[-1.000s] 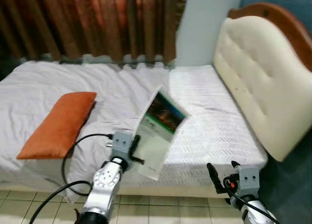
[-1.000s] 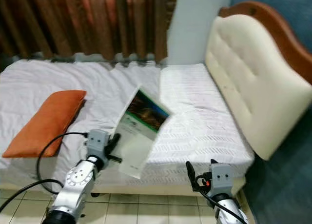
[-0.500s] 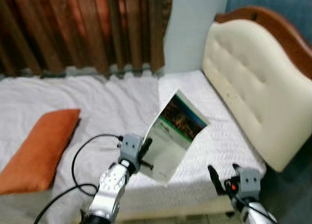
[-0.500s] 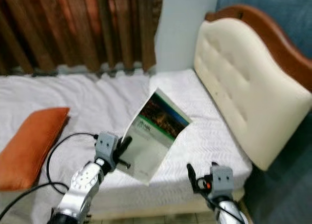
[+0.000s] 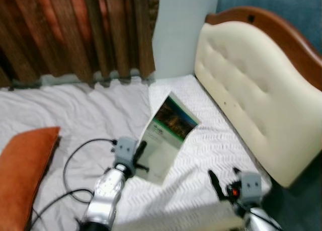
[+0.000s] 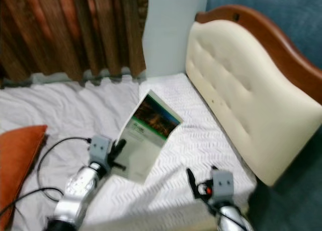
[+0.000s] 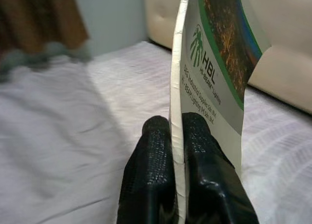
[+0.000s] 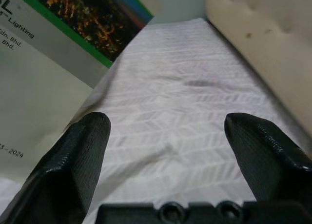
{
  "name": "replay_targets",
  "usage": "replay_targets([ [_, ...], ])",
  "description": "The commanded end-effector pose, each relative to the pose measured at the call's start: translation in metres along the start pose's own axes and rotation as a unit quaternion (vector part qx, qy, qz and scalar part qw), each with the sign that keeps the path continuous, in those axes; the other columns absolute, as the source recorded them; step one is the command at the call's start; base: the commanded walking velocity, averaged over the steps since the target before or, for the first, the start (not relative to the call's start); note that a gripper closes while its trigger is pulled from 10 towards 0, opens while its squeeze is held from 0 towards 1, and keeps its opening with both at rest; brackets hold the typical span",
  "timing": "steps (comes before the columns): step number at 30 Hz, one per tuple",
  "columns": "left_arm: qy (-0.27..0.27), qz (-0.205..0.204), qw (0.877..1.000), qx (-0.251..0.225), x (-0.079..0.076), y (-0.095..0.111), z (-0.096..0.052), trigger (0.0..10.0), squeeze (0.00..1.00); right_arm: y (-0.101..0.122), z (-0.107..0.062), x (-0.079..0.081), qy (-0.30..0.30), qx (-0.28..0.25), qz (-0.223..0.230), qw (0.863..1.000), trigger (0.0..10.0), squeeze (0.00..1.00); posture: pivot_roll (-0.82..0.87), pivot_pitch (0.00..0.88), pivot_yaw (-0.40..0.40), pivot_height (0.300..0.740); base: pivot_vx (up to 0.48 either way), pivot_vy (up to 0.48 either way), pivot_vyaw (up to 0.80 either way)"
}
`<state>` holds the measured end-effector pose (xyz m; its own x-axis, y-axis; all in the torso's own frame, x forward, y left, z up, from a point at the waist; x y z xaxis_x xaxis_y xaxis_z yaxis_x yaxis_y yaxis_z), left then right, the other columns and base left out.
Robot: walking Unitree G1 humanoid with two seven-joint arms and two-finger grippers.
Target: Clean up the room
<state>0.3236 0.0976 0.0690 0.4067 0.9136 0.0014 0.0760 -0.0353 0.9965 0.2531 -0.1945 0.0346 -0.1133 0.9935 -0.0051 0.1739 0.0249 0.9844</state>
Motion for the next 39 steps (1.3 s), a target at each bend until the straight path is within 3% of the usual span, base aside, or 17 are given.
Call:
replay_targets([
  [1,-0.005,0.006,1.0,-0.017,0.0,0.01,0.005,10.0,0.0,0.001,0.002,0.003,0.007,-0.001,0.002,1.0,10.0,0.0,-0.1,0.0,-0.015,0.74,0.48,0.0,0.0],
  [8,-0.003,-0.011,1.0,0.006,0.0,0.004,0.013,10.0,0.0,-0.001,0.0,0.001,0.009,0.004,-0.001,1.0,10.0,0.0,-0.11,0.0,-0.012,0.74,0.137,0.0,0.0],
  [33,-0.01,-0.033,0.999,0.006,-0.006,0.003,0.024,10.0,0.0,-0.006,-0.007,0.005,0.024,0.013,-0.003,1.0,10.0,0.0,-0.13,0.006,-0.012,0.74,0.371,-0.3,0.0],
  [36,-0.02,-0.066,0.998,0.006,-0.017,0.002,0.028,10.0,0.0,-0.007,-0.011,0.006,0.026,0.015,-0.004,1.0,10.0,0.0,-0.14,0.025,-0.017,0.74,0.382,-0.288,0.0],
  [37,-0.016,-0.126,0.992,0.019,-0.025,0.0,0.034,10.0,0.0,-0.007,-0.016,0.006,0.028,0.018,-0.005,0.999,10.0,0.0,-0.16,0.061,-0.03,0.74,0.0,0.0,0.0],
  [38,-0.016,-0.126,0.992,0.019,-0.025,0.0,0.034,10.0,0.0,-0.007,-0.016,0.006,0.028,0.018,-0.005,0.999,10.0,0.0,-0.16,0.061,-0.03,0.74,0.0,0.0,0.0],
  [39,-0.013,-0.172,0.985,0.027,-0.03,0.0,0.039,10.0,0.0,-0.007,-0.02,0.006,0.029,0.02,-0.007,0.999,10.0,0.0,-0.17,0.079,-0.038,0.74,0.0,0.0,0.0],
])
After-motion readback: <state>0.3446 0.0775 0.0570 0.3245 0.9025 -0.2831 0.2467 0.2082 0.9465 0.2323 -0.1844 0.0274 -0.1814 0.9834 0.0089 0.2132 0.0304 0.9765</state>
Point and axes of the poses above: a point about 5 cm out from each wrist's last joint towards the gripper, its own z axis pointing out of the wrist towards the gripper, its own y axis along the axis of the wrist's last joint, x = y × z, the point moved 2 cm from there along z, pointing out of the wrist towards the gripper, and after that the axes turned 1 degree about -z, right-handed, at the moved point
